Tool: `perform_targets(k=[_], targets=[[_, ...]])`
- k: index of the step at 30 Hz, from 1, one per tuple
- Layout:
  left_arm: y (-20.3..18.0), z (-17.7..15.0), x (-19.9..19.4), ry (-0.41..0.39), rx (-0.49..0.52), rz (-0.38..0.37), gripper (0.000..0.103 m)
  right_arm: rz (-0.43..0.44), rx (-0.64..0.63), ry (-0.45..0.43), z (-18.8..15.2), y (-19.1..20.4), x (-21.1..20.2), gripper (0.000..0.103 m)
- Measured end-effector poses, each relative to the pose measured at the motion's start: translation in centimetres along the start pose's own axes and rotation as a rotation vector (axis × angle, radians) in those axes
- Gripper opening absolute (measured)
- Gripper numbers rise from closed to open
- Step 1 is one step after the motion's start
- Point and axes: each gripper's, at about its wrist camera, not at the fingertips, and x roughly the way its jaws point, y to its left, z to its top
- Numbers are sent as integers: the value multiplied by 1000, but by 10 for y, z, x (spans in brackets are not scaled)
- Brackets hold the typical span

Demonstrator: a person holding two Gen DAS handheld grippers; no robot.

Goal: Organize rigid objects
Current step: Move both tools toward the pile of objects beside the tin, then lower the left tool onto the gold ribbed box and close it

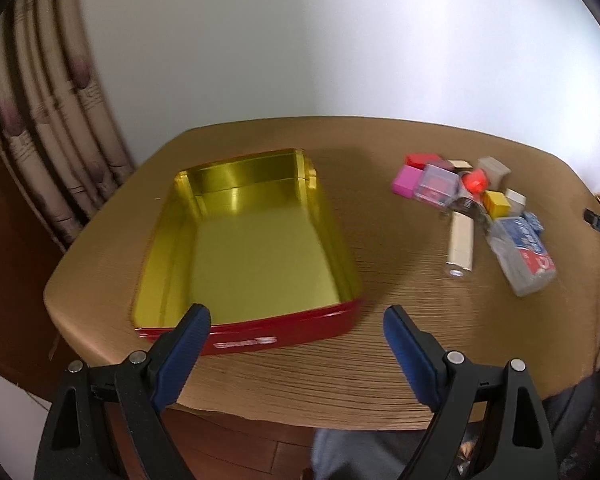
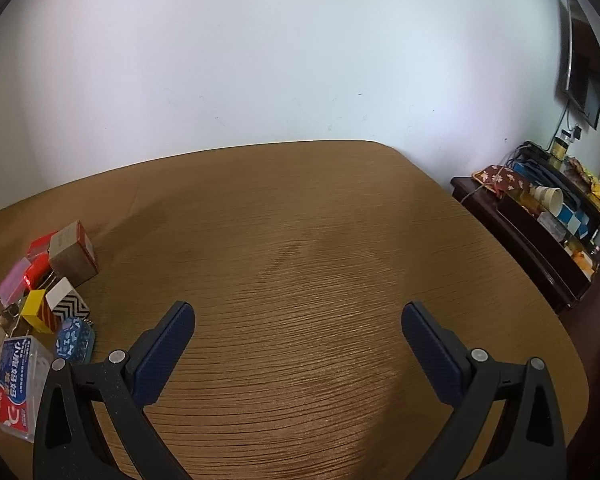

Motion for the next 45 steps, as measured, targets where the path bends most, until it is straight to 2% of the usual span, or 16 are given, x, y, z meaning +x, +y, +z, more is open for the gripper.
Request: perform_targets(k=[5,10,18,24,33,37,41,43,45], targets=[[-35,10,2,7,57,-38,91,20,-28,-18,-5,9,-4,102],[-66,29,22,76,87,-113,91,53,-20,-5,-8,13,-4,102],[-106,51,62,144,179,-117,91,102,12,0,-6,0,5,102],[-127,67,93,201,233,-172,91,120,-6,-8,-12,5,1,102],[-136,74,140,330,287,-262,91,133,8,6,-12,0,3,102],[-136,72,155,340,310,-231,92,131,5,19,-12,1,5,102],[-126,73,165,347,259,-278,93,137,11,31,-13,2,7,102],[-123,72,167,338,282,-283,96,140,17,33,-13,1,8,102],[-123,71,168,328,318,-231,103,140,16,35,-13,2,8,102]])
